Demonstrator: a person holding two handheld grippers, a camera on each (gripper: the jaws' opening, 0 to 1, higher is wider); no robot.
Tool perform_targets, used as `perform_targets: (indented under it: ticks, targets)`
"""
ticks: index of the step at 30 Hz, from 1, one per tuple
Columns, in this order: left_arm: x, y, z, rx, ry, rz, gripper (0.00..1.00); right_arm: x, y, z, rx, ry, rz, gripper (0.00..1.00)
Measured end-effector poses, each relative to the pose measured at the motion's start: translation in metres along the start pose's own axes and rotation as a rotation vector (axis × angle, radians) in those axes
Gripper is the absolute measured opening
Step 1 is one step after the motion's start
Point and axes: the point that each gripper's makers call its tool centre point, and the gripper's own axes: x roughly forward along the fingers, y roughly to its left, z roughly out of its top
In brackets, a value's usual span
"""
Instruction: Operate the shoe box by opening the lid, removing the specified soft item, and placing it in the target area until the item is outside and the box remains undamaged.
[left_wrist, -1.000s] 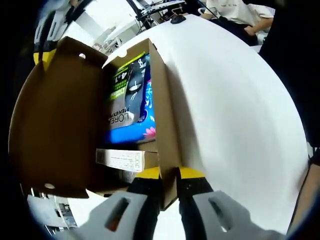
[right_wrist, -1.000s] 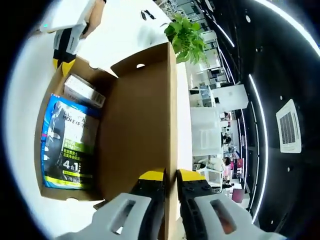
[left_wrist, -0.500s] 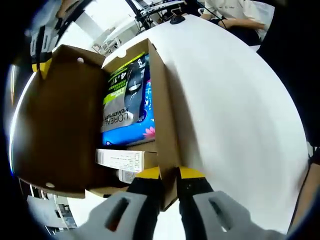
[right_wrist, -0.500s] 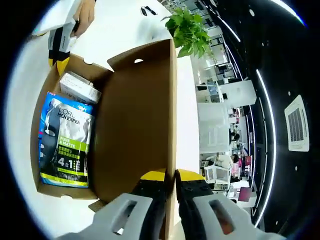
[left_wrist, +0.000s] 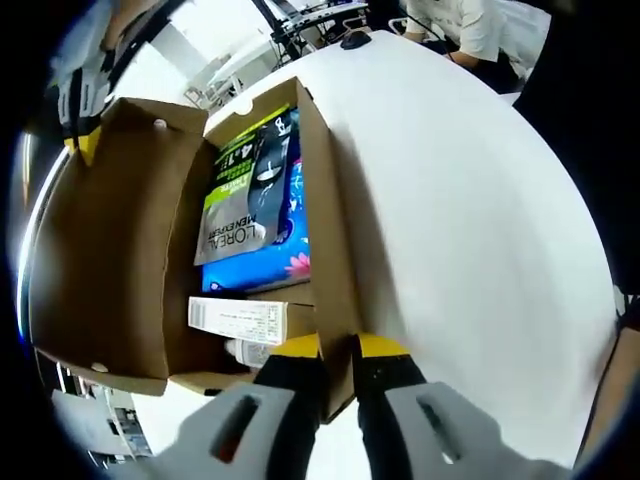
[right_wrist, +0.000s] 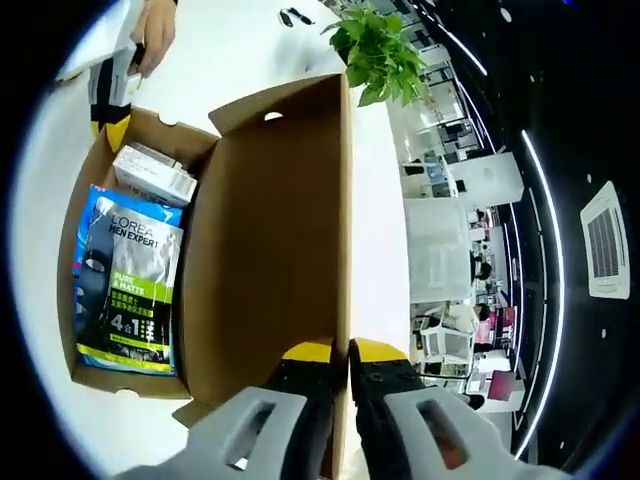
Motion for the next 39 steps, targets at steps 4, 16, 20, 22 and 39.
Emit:
perform_targets:
  ticks: [4,16,20,22,39]
  targets:
    - [0.001,0.000,-0.001,-0.007,-0.004,-0.004,0.10,0.007,-0.001,-0.001,-0.001,0.013,0.017,0.03]
    - [0.004,0.002,-0.002,-0.005,0.007,-0.015,0.10,0.018,-0.003,-0.005,0.011,0.021,0.091,0.03]
    - [0.004,0.002,-0.002,-0.006,0.003,-0.016,0.10,0.021,-0.002,-0.005,0.009,0.024,0.105,0.03]
    - [0.004,0.002,-0.003,-0.006,0.002,-0.016,0.10,0.024,-0.003,-0.006,0.011,0.026,0.111,0.03]
    - [0.003,0.000,-0.003,-0.007,-0.008,-0.016,0.10,0.037,-0.001,-0.009,0.023,0.049,0.198,0.03]
